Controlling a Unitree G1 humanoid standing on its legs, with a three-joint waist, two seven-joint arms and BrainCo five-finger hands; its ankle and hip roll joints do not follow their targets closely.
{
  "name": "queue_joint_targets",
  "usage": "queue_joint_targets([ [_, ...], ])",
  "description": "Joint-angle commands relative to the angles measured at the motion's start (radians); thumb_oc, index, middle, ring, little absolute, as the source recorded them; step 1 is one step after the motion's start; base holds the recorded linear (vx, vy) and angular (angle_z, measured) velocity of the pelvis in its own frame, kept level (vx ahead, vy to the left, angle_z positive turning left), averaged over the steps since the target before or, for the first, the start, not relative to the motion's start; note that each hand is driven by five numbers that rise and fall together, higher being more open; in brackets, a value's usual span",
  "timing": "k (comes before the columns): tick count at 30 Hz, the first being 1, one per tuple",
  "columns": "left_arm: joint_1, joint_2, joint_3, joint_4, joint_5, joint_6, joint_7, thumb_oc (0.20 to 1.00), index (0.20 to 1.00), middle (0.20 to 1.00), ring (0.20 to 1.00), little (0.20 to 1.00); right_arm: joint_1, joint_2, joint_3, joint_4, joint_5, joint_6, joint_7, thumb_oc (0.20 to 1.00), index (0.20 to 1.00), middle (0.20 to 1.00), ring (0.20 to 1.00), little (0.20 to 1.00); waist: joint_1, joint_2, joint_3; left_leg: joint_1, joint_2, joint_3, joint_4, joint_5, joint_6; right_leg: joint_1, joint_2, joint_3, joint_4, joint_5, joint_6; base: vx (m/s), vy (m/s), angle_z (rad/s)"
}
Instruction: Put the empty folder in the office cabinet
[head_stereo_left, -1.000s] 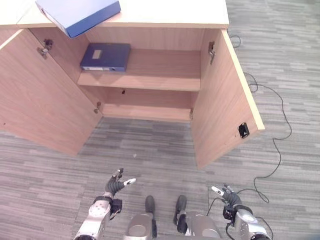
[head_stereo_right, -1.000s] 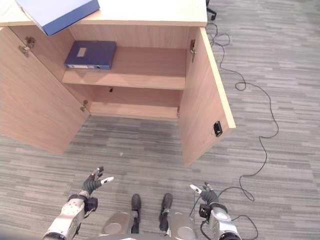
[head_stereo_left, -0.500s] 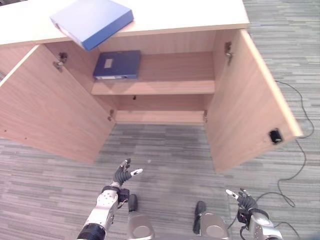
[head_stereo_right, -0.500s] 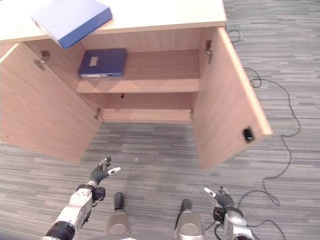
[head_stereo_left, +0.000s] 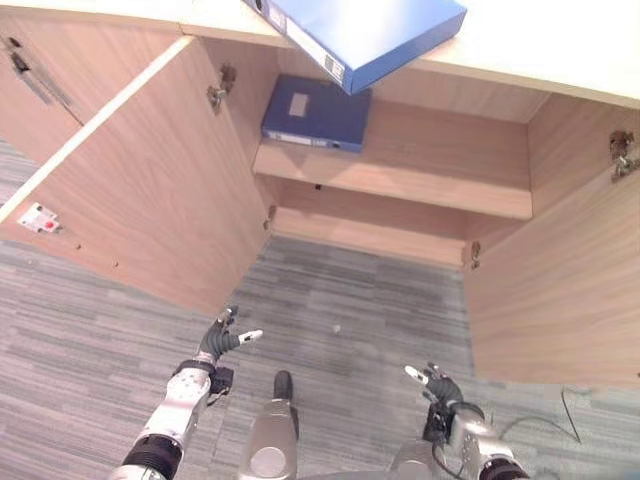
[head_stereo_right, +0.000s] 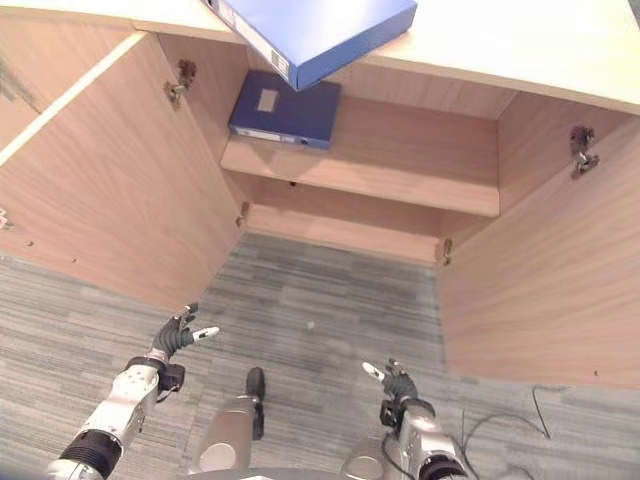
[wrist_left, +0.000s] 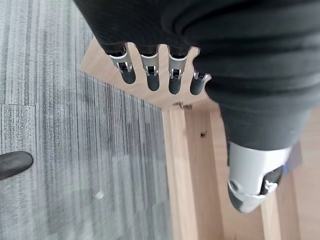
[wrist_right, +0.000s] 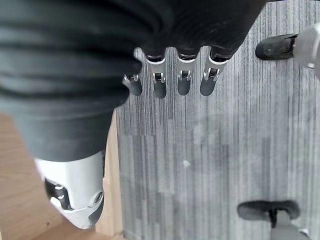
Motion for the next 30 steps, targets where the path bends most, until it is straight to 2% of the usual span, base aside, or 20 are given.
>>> queue_joint_targets([
  [1,0.024,-0.024,0.032,-0.082,-0.014,-0.026,0.010,1.000,1.000,1.000,1.000,1.000,0.020,-0.065,-0.009,-0.053,0.015,-0.028,0.007,1.000,1.000,1.000,1.000,1.000,0.011,0.051,0.002,0.076,0.098,-0.052,-0.180,0.069,-0.066,0.049,0.129,0.009,0.074,-0.357,0.068,0.10,0.320,0.11],
  [2,0.024,-0.027,0.037,-0.082,-0.016,-0.024,0.017,1.000,1.000,1.000,1.000,1.000,0.015,-0.068,0.001,-0.068,0.021,-0.033,0.005,1.000,1.000,1.000,1.000,1.000,0.010,0.060,0.027,0.119,0.075,-0.039,-0.189,0.046,-0.051,0.016,0.198,-0.050,0.062,-0.451,0.043,0.10,0.207,0.13],
  [5,0.019,-0.038,0.038,-0.076,-0.019,-0.025,0.024,1.000,1.000,1.000,1.000,1.000,0.004,-0.073,0.012,-0.070,0.031,-0.038,0.000,1.000,1.000,1.000,1.000,1.000,-0.010,0.063,0.049,0.173,0.045,-0.036,-0.208,0.020,-0.047,-0.028,0.251,-0.071,-0.042,-0.446,0.043,0.14,0.113,-0.21],
  [7,0.013,-0.048,0.040,-0.064,-0.020,-0.023,0.033,1.000,1.000,1.000,1.000,1.000,-0.002,-0.078,0.006,-0.069,0.040,-0.040,-0.009,1.000,1.000,1.000,1.000,1.000,-0.031,0.064,0.063,0.208,0.036,-0.040,-0.219,0.004,-0.051,-0.084,0.246,-0.073,-0.111,-0.402,0.059,0.22,-0.036,-0.08],
  [9,0.004,-0.054,0.042,-0.053,-0.023,-0.027,0.039,1.000,1.000,1.000,1.000,1.000,-0.002,-0.078,-0.004,-0.065,0.048,-0.042,-0.013,1.000,1.000,1.000,1.000,1.000,-0.055,0.072,0.071,0.238,0.048,-0.048,-0.226,-0.010,-0.068,-0.131,0.221,-0.066,-0.157,-0.364,0.080,0.24,-0.127,0.09],
  [10,0.004,-0.054,0.041,-0.053,-0.023,-0.027,0.039,1.000,1.000,1.000,1.000,1.000,-0.002,-0.078,-0.005,-0.065,0.048,-0.042,-0.013,1.000,1.000,1.000,1.000,1.000,-0.055,0.075,0.071,0.241,0.050,-0.047,-0.226,-0.012,-0.068,-0.129,0.223,-0.066,-0.159,-0.365,0.081,0.27,-0.201,0.25],
  [11,0.010,-0.055,0.041,-0.060,-0.022,-0.032,0.033,1.000,1.000,1.000,1.000,1.000,0.010,-0.080,-0.016,-0.056,0.042,-0.036,-0.011,1.000,1.000,1.000,1.000,1.000,-0.065,0.073,0.068,0.265,0.054,-0.052,-0.222,-0.026,-0.080,-0.131,0.193,-0.059,-0.178,-0.340,0.090,0.24,-0.196,0.40],
  [12,0.014,-0.055,0.041,-0.067,-0.019,-0.036,0.028,1.000,1.000,1.000,1.000,1.000,0.018,-0.085,-0.017,-0.060,0.039,-0.038,-0.008,1.000,1.000,1.000,1.000,1.000,-0.068,0.068,0.065,0.278,0.050,-0.047,-0.217,-0.035,-0.085,-0.114,0.184,-0.062,-0.194,-0.326,0.093,0.32,-0.258,0.33],
  [14,0.034,-0.061,0.047,-0.074,-0.020,-0.036,0.027,1.000,1.000,1.000,1.000,1.000,0.037,-0.095,-0.024,-0.050,0.031,-0.039,-0.006,1.000,1.000,1.000,1.000,1.000,-0.079,0.072,0.049,0.315,0.064,-0.041,-0.216,-0.041,-0.101,-0.100,0.188,-0.054,-0.179,-0.316,0.085,0.28,-0.209,0.24],
  [16,0.057,-0.078,0.056,-0.078,-0.027,-0.032,0.026,1.000,1.000,1.000,1.000,1.000,0.051,-0.114,-0.027,-0.031,0.019,-0.032,-0.002,1.000,1.000,1.000,1.000,1.000,-0.088,0.087,0.029,0.327,0.101,-0.039,-0.199,-0.013,-0.123,-0.078,0.215,-0.052,-0.168,-0.328,0.066,0.26,-0.234,0.08],
  [17,0.058,-0.079,0.056,-0.079,-0.027,-0.032,0.026,1.000,1.000,1.000,1.000,1.000,0.052,-0.114,-0.027,-0.031,0.019,-0.032,-0.002,1.000,1.000,1.000,1.000,1.000,-0.089,0.089,0.029,0.328,0.103,-0.039,-0.200,-0.013,-0.124,-0.076,0.217,-0.053,-0.168,-0.329,0.065,0.17,-0.187,-0.07],
  [18,0.062,-0.086,0.059,-0.077,-0.030,-0.032,0.027,1.000,1.000,1.000,1.000,1.000,0.056,-0.119,-0.026,-0.025,0.015,-0.034,-0.001,1.000,1.000,1.000,1.000,1.000,-0.088,0.097,0.025,0.331,0.121,-0.041,-0.184,0.013,-0.134,-0.061,0.235,-0.058,-0.168,-0.340,0.055,0.13,-0.170,-0.26],
  [19,0.060,-0.091,0.060,-0.073,-0.037,-0.032,0.028,1.000,1.000,1.000,1.000,1.000,0.054,-0.129,-0.021,-0.021,0.010,-0.036,0.002,1.000,1.000,1.000,1.000,1.000,-0.087,0.104,0.026,0.329,0.142,-0.048,-0.139,0.054,-0.150,-0.044,0.255,-0.064,-0.163,-0.357,0.044,0.20,-0.305,-0.29],
  [20,0.055,-0.098,0.057,-0.065,-0.041,-0.031,0.027,1.000,1.000,1.000,1.000,1.000,0.052,-0.142,-0.024,-0.021,0.006,-0.034,-0.001,1.000,1.000,1.000,1.000,1.000,-0.088,0.101,0.030,0.288,0.147,-0.070,-0.037,0.115,-0.156,-0.023,0.265,-0.078,-0.166,-0.374,0.018,0.20,-0.308,-0.25],
  [22,0.053,-0.101,0.055,-0.065,-0.042,-0.030,0.029,1.000,1.000,1.000,1.000,1.000,0.052,-0.148,-0.028,-0.023,0.008,-0.035,-0.004,1.000,1.000,1.000,1.000,1.000,-0.087,0.095,0.033,0.267,0.144,-0.084,0.007,0.134,-0.153,-0.010,0.268,-0.082,-0.168,-0.383,0.008,0.14,-0.191,-0.18],
  [23,0.045,-0.111,0.047,-0.064,-0.045,-0.030,0.033,1.000,1.000,1.000,1.000,1.000,0.050,-0.163,-0.037,-0.023,0.015,-0.035,-0.010,1.000,1.000,1.000,1.000,1.000,-0.087,0.086,0.043,0.222,0.143,-0.093,0.080,0.161,-0.146,0.016,0.266,-0.086,-0.163,-0.412,-0.010,0.11,-0.114,-0.17],
  [26,0.025,-0.123,0.030,-0.051,-0.045,-0.029,0.036,1.000,1.000,1.000,1.000,1.000,0.041,-0.182,-0.050,-0.012,0.030,-0.036,-0.020,1.000,1.000,1.000,1.000,1.000,-0.079,0.086,0.047,0.167,0.141,-0.092,0.050,0.145,-0.134,0.046,0.260,-0.080,-0.156,-0.451,-0.015,0.21,-0.103,0.08],
  [27,0.018,-0.125,0.027,-0.043,-0.045,-0.029,0.039,1.000,1.000,1.000,1.000,1.000,0.036,-0.185,-0.056,-0.013,0.038,-0.039,-0.024,1.000,1.000,1.000,1.000,1.000,-0.076,0.085,0.047,0.151,0.132,-0.095,0.025,0.129,-0.130,0.055,0.258,-0.079,-0.155,-0.459,-0.014,0.23,-0.041,0.26],
  [28,0.018,-0.126,0.022,-0.041,-0.041,-0.027,0.040,1.000,1.000,1.000,1.000,1.000,0.032,-0.186,-0.061,-0.014,0.049,-0.040,-0.027,1.000,1.000,1.000,1.000,1.000,-0.068,0.083,0.046,0.141,0.109,-0.095,-0.022,0.082,-0.122,0.074,0.259,-0.074,-0.156,-0.474,-0.011,0.21,-0.010,0.28],
  [30,0.019,-0.127,0.020,-0.042,-0.041,-0.025,0.040,1.000,1.000,1.000,1.000,1.000,0.029,-0.186,-0.063,-0.013,0.052,-0.041,-0.029,1.000,1.000,1.000,1.000,1.000,-0.063,0.085,0.041,0.135,0.091,-0.099,-0.077,0.078,-0.119,0.079,0.263,-0.067,-0.160,-0.476,-0.008,0.11,0.011,0.16],
])
